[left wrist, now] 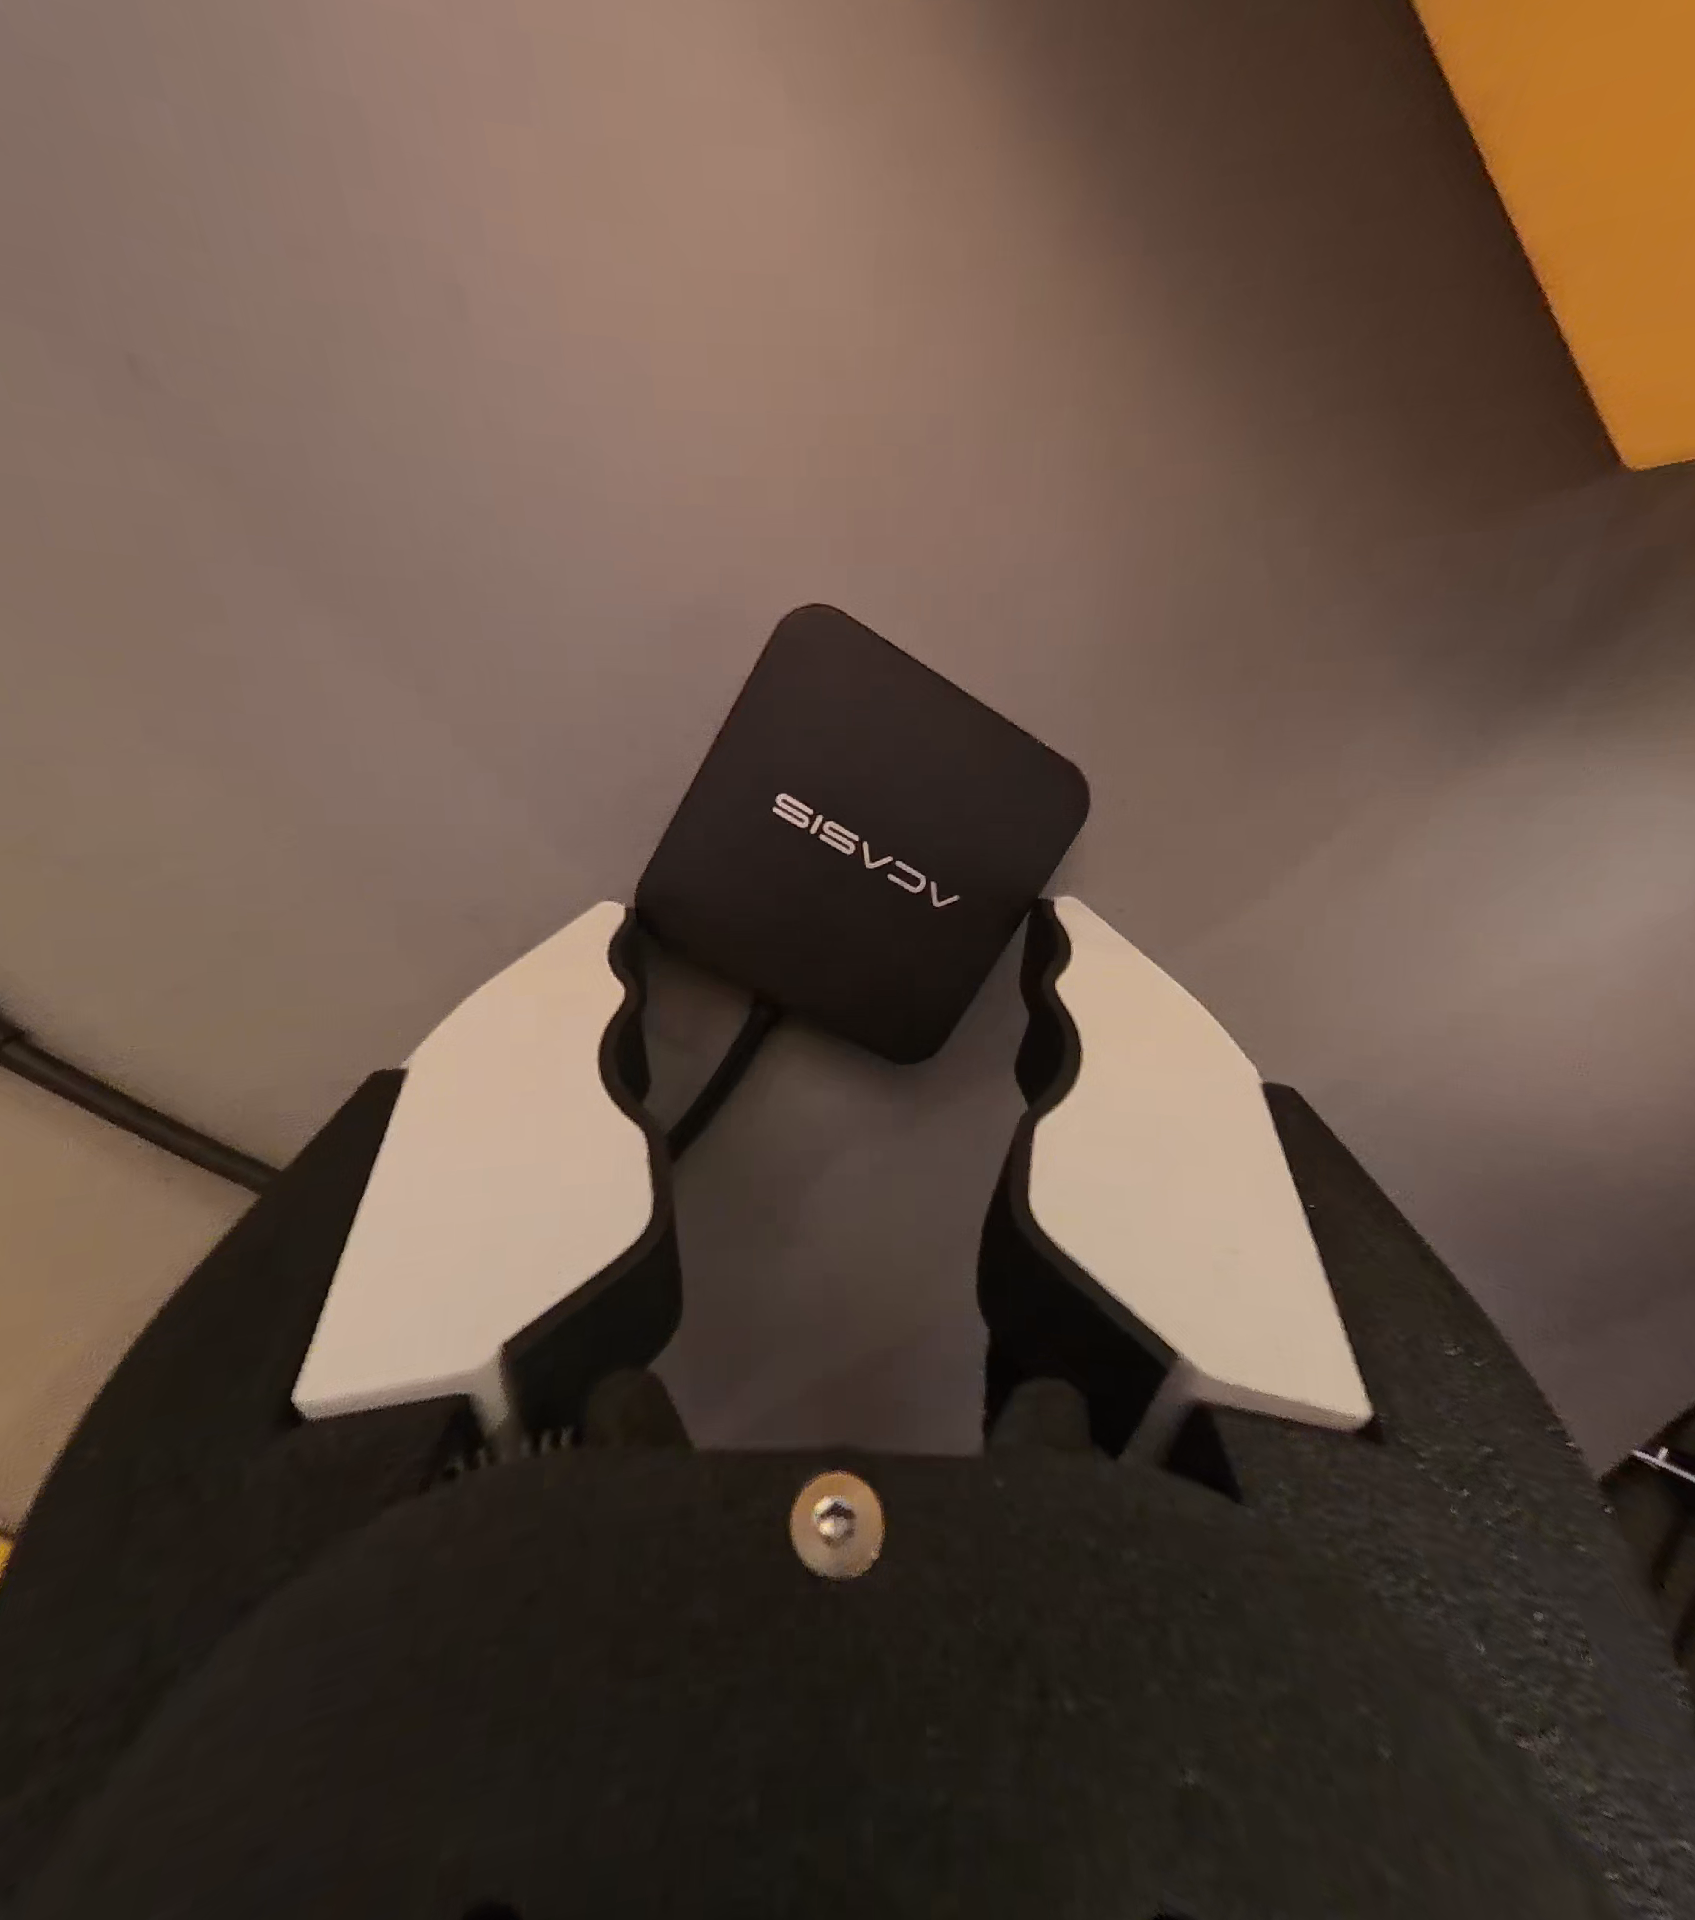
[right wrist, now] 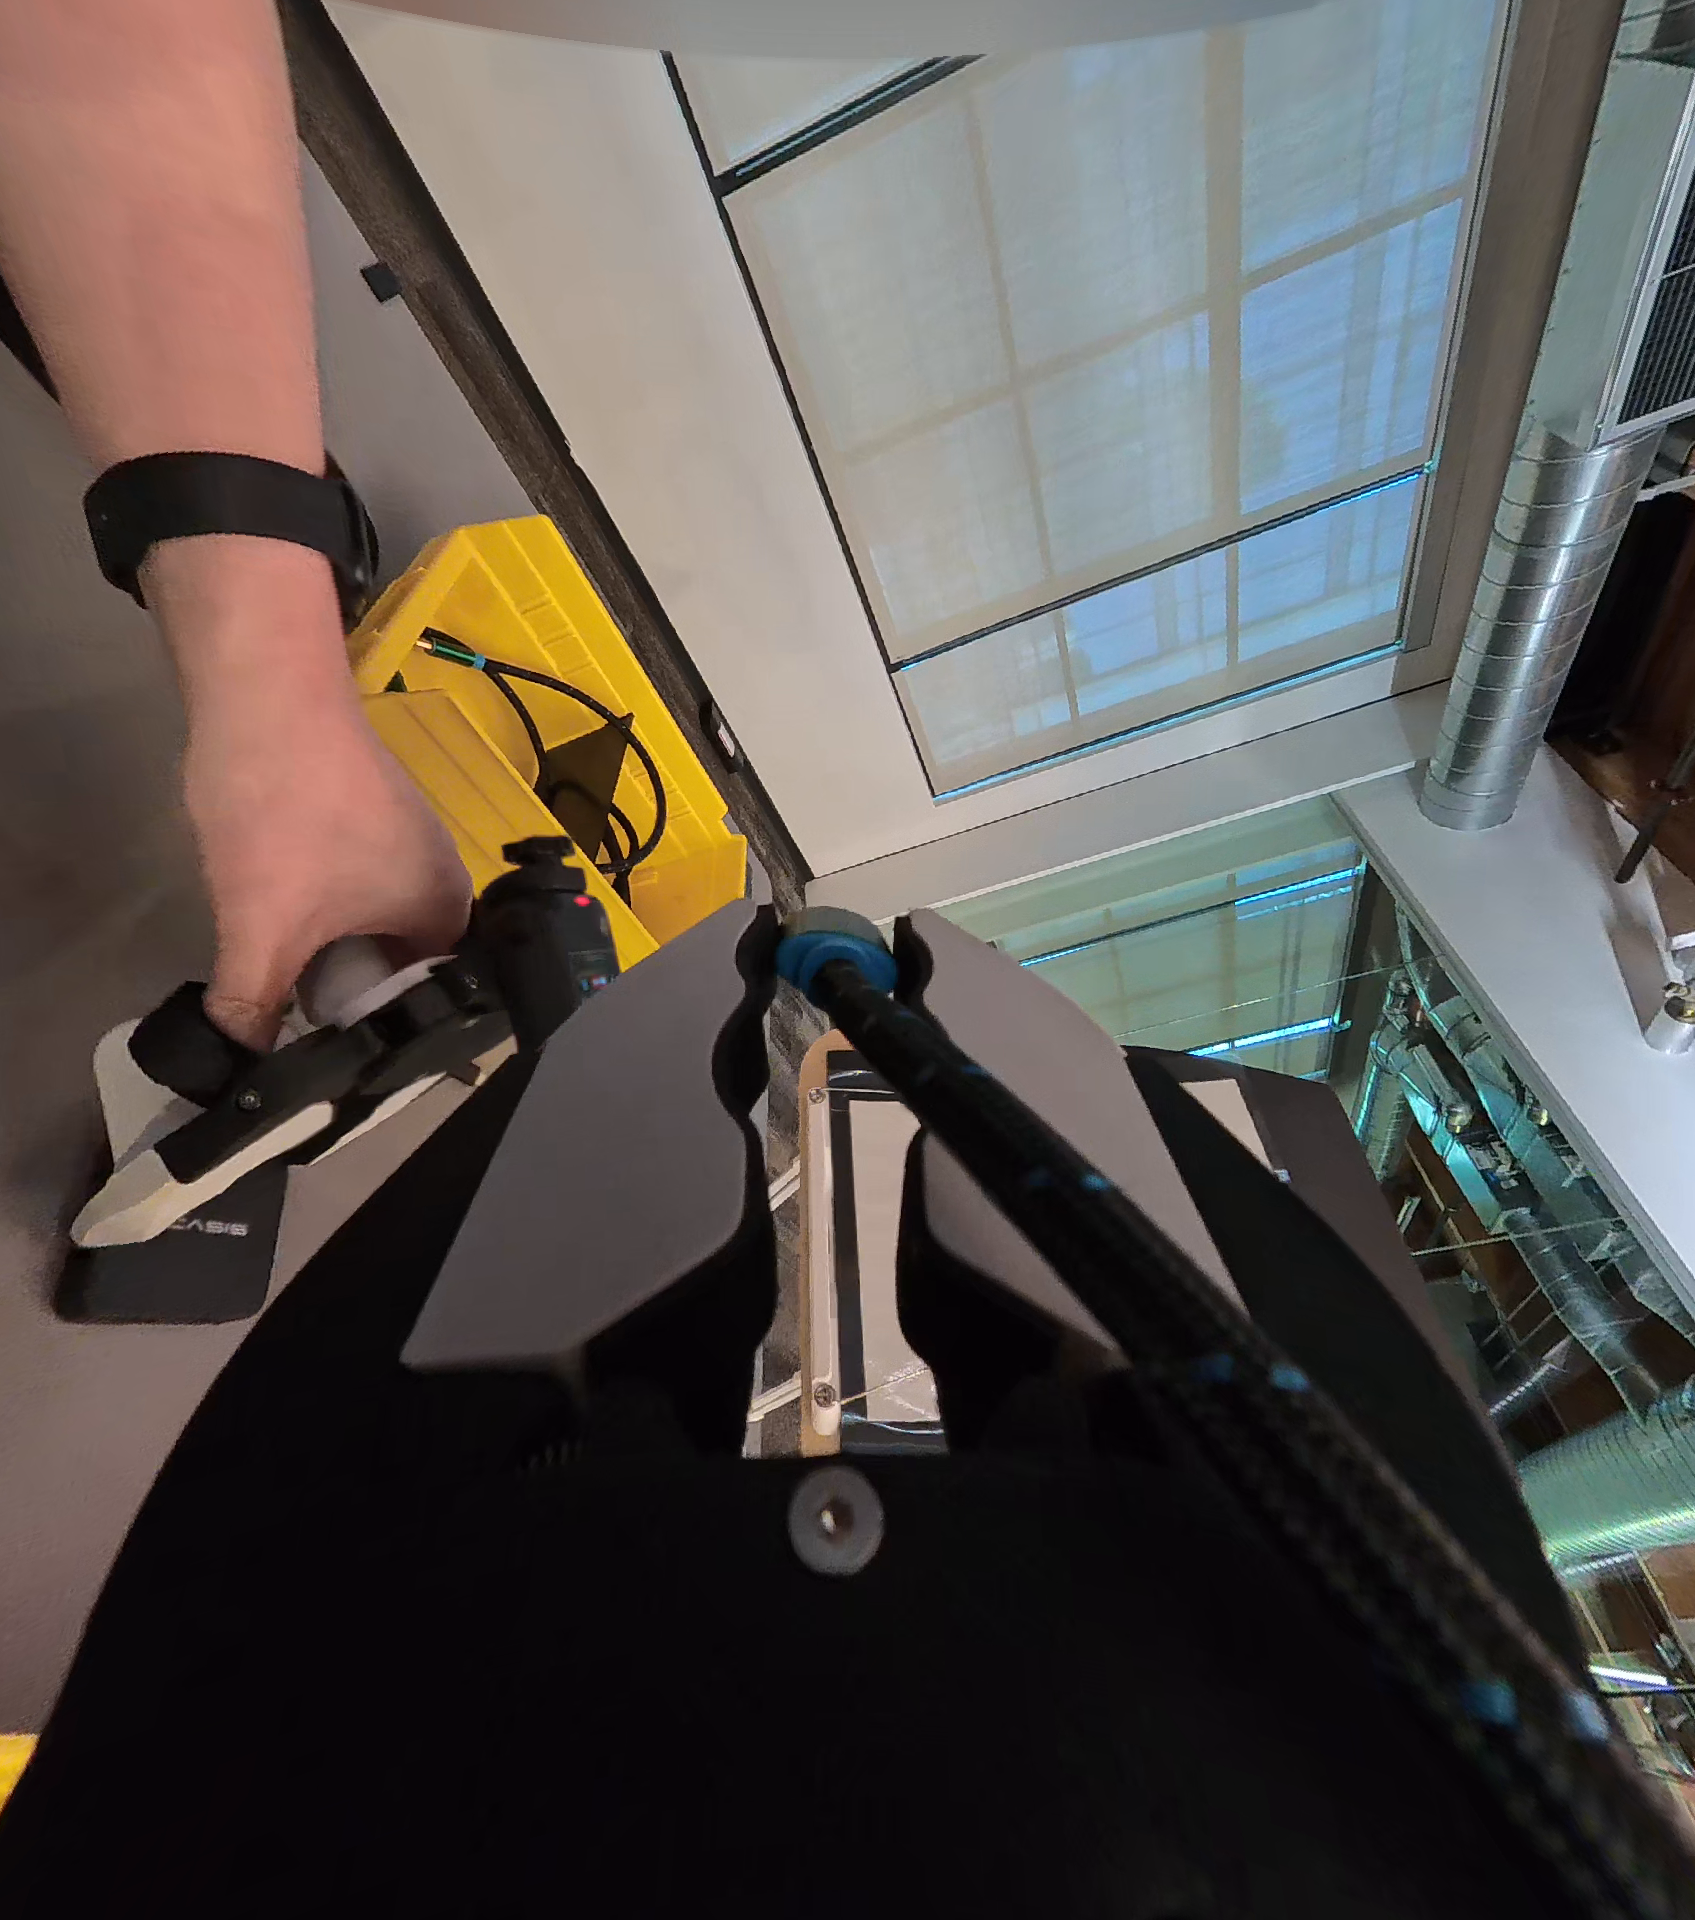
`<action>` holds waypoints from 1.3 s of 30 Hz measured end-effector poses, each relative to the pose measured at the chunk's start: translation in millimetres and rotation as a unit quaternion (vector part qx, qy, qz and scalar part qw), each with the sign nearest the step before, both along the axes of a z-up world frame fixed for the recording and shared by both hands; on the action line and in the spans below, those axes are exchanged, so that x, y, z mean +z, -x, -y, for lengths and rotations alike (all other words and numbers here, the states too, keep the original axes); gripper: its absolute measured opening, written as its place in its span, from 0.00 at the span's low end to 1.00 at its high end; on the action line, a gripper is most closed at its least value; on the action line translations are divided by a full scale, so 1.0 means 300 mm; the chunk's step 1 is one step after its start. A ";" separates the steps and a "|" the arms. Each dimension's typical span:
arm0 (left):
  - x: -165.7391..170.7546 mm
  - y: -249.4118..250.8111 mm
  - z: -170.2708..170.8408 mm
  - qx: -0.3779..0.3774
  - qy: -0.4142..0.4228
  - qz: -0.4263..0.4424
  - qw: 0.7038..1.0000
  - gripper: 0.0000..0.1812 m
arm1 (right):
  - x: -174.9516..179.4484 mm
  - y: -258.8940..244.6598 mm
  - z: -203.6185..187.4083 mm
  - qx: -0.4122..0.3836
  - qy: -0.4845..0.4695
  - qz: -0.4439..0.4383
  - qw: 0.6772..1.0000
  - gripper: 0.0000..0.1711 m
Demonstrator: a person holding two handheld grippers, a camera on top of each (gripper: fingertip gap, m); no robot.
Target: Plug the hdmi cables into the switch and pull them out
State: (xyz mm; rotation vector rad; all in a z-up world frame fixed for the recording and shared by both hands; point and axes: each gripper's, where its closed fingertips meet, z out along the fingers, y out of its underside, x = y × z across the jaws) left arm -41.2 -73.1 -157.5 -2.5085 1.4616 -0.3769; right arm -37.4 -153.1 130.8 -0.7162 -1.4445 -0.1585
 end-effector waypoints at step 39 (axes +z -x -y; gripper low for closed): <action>-0.011 0.187 0.031 -0.340 -0.086 -0.132 0.927 0.02 | -0.028 0.005 -0.026 -0.004 0.014 0.010 1.000 0.13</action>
